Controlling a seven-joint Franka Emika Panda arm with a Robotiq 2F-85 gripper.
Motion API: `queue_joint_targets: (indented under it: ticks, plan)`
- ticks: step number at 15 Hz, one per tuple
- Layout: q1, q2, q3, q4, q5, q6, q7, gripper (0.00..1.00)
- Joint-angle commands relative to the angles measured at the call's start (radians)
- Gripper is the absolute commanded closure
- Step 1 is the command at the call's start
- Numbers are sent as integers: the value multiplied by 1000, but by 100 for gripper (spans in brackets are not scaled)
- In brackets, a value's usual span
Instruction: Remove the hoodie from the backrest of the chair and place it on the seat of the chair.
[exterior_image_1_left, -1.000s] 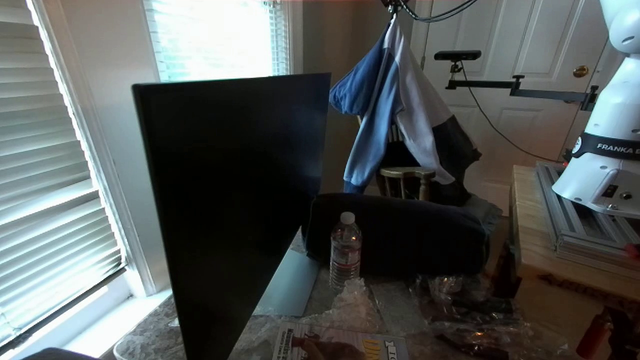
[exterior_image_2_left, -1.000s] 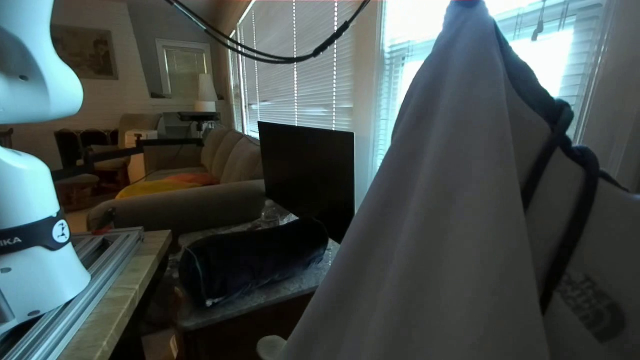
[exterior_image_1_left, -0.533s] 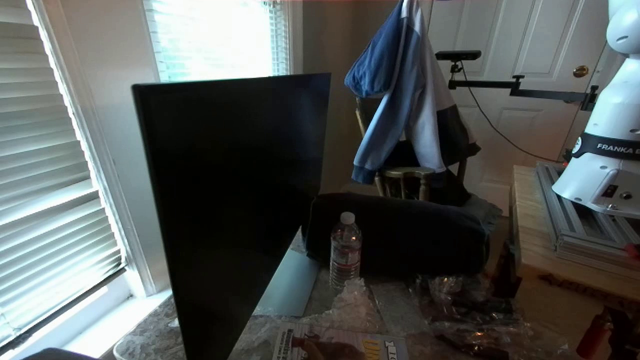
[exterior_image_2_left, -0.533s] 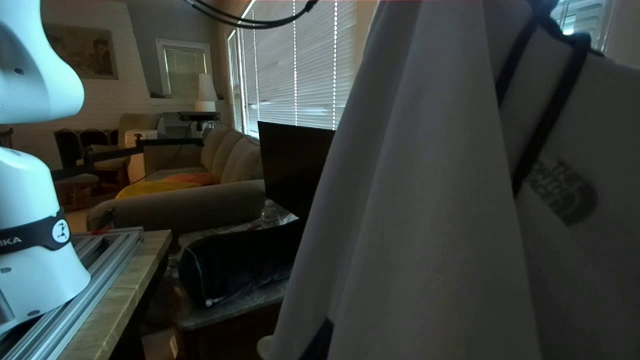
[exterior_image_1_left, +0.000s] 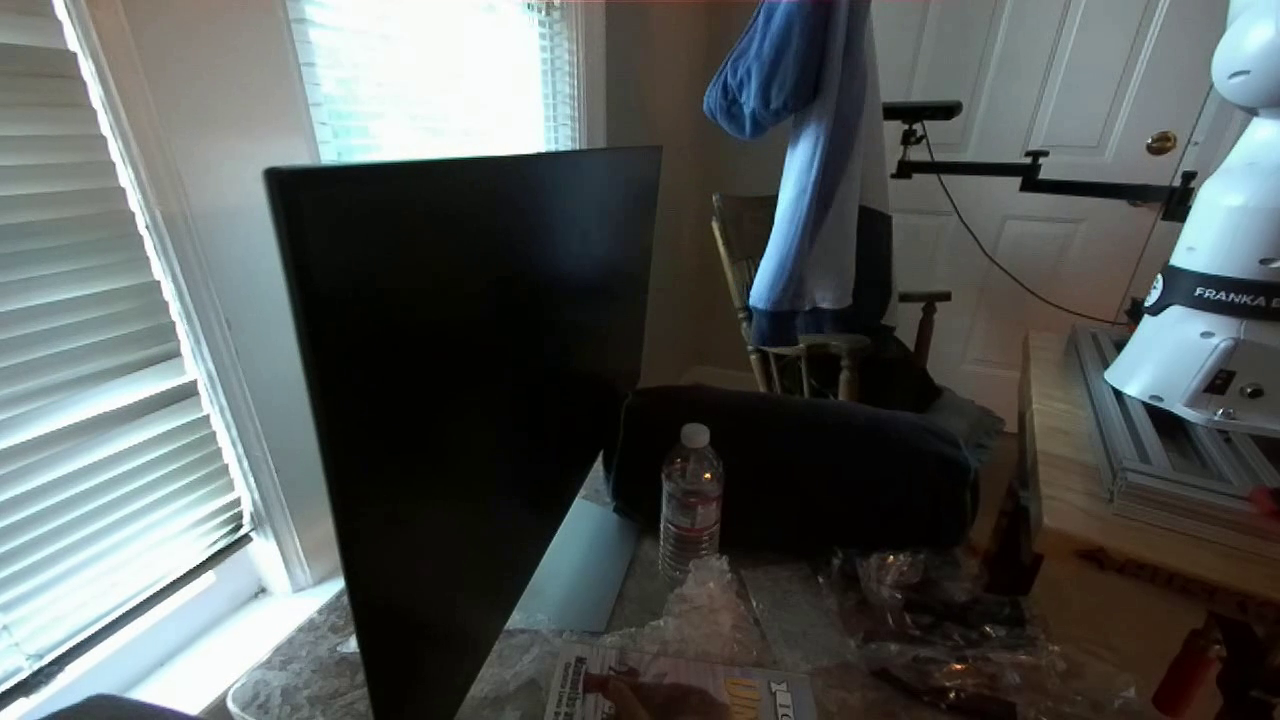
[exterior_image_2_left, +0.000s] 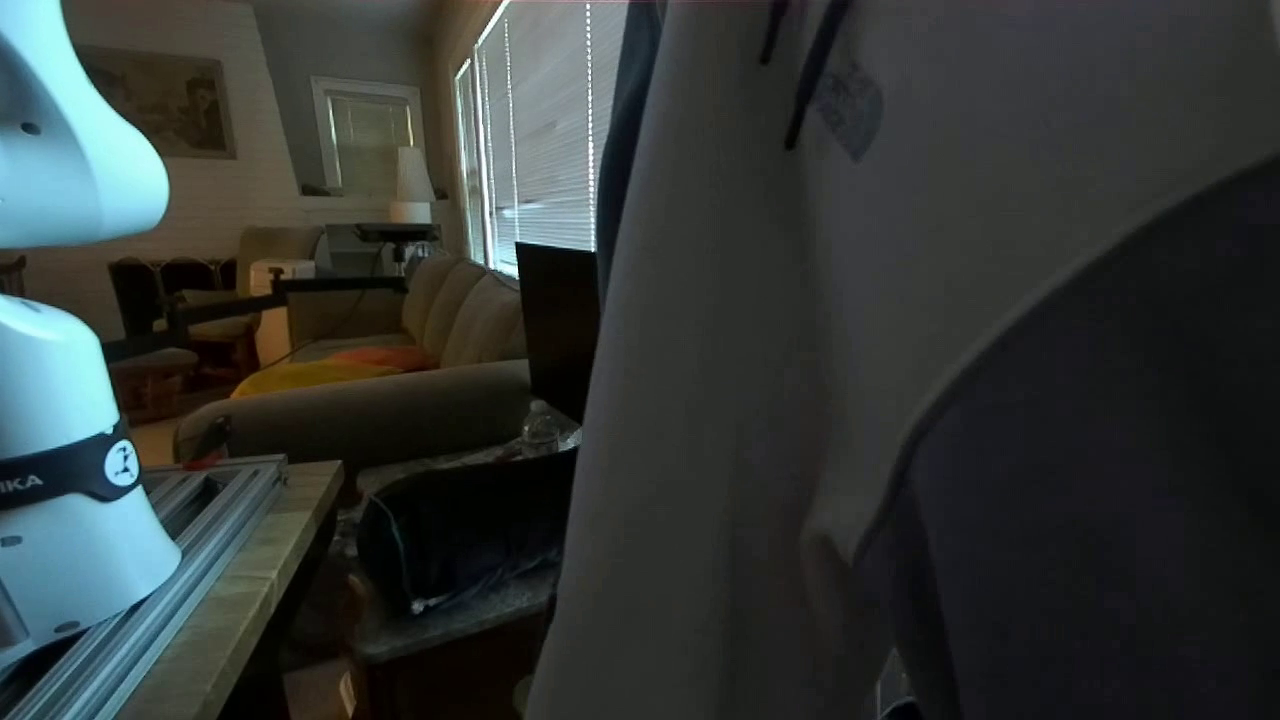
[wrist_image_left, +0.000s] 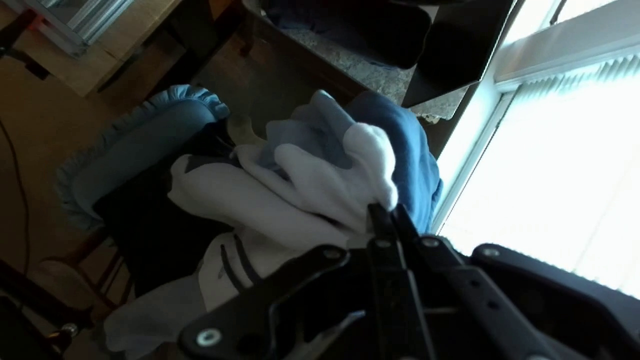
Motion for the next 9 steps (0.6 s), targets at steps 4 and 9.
queue_joint_targets:
  ticks: [4,9]
  plan:
    - [-16,-168,84,-94,43,-5,-36,99]
    - [-34,-274,143,-171,79,-8,-29,99]
